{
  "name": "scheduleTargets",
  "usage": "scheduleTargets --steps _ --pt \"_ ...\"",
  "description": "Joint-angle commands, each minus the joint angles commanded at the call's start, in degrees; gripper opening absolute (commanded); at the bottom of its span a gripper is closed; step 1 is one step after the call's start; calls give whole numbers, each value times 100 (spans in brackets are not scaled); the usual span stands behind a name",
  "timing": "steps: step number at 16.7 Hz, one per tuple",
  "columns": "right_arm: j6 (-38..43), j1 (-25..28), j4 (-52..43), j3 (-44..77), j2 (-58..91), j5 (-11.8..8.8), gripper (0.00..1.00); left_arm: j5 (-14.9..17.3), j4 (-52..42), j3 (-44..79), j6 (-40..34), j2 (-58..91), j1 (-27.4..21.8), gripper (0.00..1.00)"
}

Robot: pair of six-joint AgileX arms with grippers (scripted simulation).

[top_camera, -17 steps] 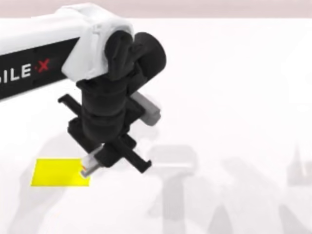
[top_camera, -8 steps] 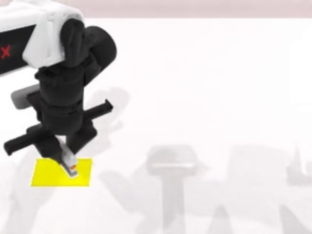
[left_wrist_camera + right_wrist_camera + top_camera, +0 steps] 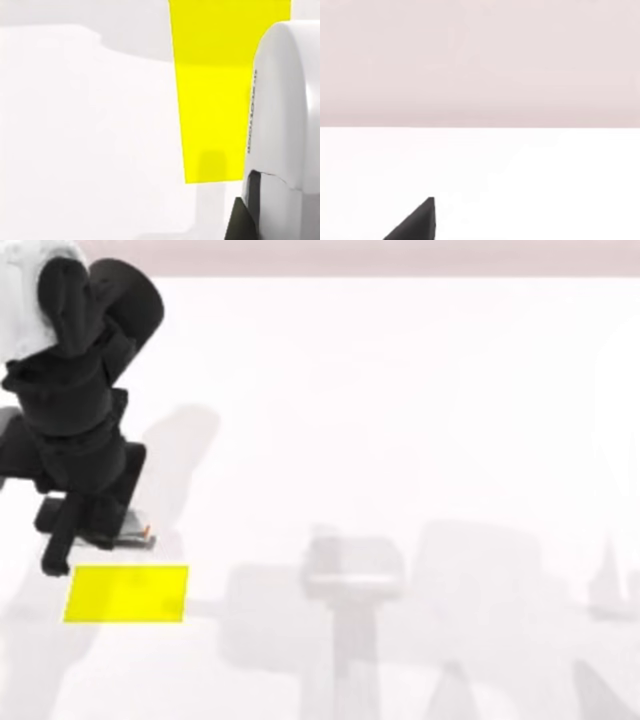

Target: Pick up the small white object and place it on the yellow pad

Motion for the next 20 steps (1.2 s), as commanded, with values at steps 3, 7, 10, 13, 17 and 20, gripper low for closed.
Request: scheduleTargets --steps 3,7,10,13,17,20 --pt "0 0 0 0 0 0 100 101 171 -40 -473 -93 130 0" --pt "0 0 0 0 0 0 100 112 189 -43 -516 -103 143 0" --pt "0 0 0 0 0 0 100 105 271 -96 -496 -52 119 0" --pt "0 0 0 0 0 0 100 112 837 -464 -477 114 160 0" --pt "0 0 0 0 0 0 100 110 1962 -1179 -427 465 212 0" --pt "0 0 0 0 0 0 100 113 2429 -1530 -408 641 239 0"
